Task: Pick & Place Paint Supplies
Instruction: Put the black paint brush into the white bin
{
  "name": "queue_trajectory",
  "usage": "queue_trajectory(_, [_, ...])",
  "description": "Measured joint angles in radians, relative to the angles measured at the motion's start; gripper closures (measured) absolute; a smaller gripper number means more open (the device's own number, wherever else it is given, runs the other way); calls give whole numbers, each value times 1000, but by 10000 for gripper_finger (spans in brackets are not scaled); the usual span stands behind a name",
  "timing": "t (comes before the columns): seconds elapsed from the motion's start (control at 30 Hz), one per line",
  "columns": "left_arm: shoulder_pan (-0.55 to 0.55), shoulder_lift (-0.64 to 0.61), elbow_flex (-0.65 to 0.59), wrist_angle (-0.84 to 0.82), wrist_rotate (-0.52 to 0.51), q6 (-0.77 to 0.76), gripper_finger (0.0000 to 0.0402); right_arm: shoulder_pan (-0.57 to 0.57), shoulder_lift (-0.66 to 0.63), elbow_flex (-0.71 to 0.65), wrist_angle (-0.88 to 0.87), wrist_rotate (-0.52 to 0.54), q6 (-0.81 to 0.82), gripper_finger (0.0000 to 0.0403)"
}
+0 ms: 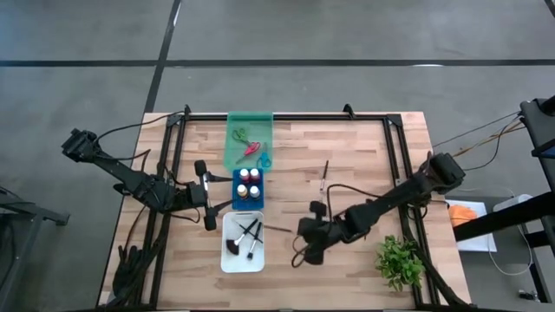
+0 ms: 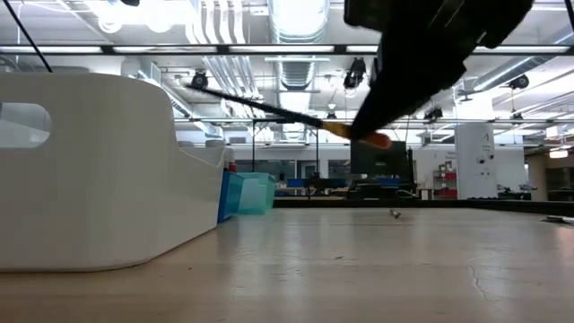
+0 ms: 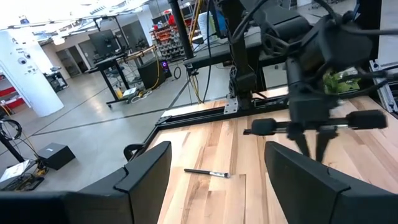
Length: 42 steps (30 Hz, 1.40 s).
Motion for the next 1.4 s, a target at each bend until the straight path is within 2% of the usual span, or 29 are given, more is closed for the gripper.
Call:
queue_trajectory(0.37, [0, 0, 0, 5, 0, -3, 135, -3, 13, 80, 160, 5, -644, 395])
queue_trajectory(0.53, [0, 0, 0, 4, 0, -2, 135, -20, 79, 134, 233, -2, -989, 395])
queue_trajectory(0.63, [0, 0, 0, 4, 0, -2, 135, -36, 132, 176, 269, -36, -1109, 395])
queue_trajectory(0.7, [0, 0, 0, 4, 0, -2, 135, -56, 169, 215, 269, -87, -1154, 395])
queue_trajectory(0.83, [1, 0, 0, 3, 0, -2, 135, -82, 245, 293, 271, -111, -1213, 395])
queue_trajectory(1.03, [1, 0, 0, 3, 0, -2, 135, -128, 322, 393, 257, -209, -1268, 395])
queue_trajectory(1.4, [1, 0, 0, 0, 7, -2, 135, -228, 349, 405, 245, -332, -1278, 395])
